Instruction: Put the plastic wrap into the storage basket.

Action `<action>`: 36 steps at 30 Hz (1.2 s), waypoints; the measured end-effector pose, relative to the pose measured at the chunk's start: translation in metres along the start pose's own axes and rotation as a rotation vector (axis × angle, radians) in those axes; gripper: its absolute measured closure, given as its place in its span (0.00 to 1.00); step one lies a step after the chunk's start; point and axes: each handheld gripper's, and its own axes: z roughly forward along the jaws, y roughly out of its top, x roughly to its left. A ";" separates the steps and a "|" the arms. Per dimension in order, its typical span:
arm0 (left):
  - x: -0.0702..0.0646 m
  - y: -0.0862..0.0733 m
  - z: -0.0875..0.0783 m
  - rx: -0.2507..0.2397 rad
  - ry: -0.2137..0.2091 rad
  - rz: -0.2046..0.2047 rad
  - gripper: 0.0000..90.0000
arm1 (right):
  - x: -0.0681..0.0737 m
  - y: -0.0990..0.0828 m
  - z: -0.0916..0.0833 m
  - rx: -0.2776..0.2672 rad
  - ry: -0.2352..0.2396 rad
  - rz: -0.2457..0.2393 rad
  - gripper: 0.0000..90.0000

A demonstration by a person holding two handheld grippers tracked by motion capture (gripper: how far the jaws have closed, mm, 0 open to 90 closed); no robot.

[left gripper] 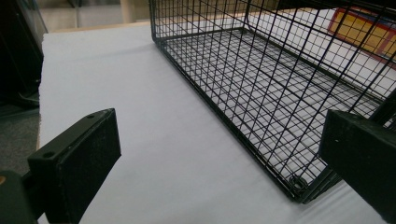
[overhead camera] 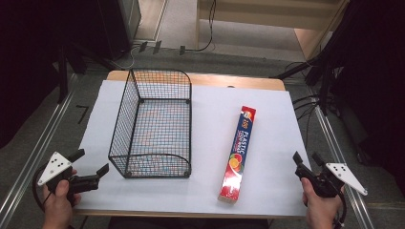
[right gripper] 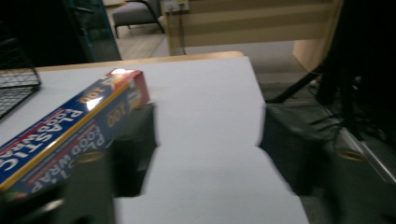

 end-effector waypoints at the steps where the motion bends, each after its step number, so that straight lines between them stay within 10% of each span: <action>1: 0.000 0.000 0.000 0.000 -0.002 0.001 0.00 | 0.000 0.001 0.000 0.006 -0.018 0.006 0.61; 2: 0.000 0.000 0.000 0.000 -0.002 0.001 0.00 | 0.000 0.001 0.000 0.006 -0.018 0.006 0.61; 3: -0.001 -0.001 0.000 0.002 0.003 0.003 0.00 | -0.002 0.002 0.003 0.036 -0.035 0.019 0.90; 6: 0.000 -0.002 -0.002 0.005 0.006 0.002 0.00 | -0.001 0.003 0.007 0.076 0.012 0.024 1.00; 7: 0.001 -0.002 -0.003 0.000 0.009 -0.005 0.00 | 0.003 0.007 0.013 0.131 0.128 0.064 1.00; 13: 0.003 -0.002 -0.006 -0.007 0.021 -0.018 0.00 | 0.042 0.019 0.049 0.324 0.191 -0.070 1.00; 19: 0.002 -0.002 -0.005 -0.001 0.020 -0.012 0.00 | 0.062 0.034 0.090 0.451 0.212 -0.065 1.00; 36: 0.005 -0.003 -0.008 -0.011 0.023 -0.020 0.00 | 0.074 0.049 0.168 0.592 0.157 -0.091 1.00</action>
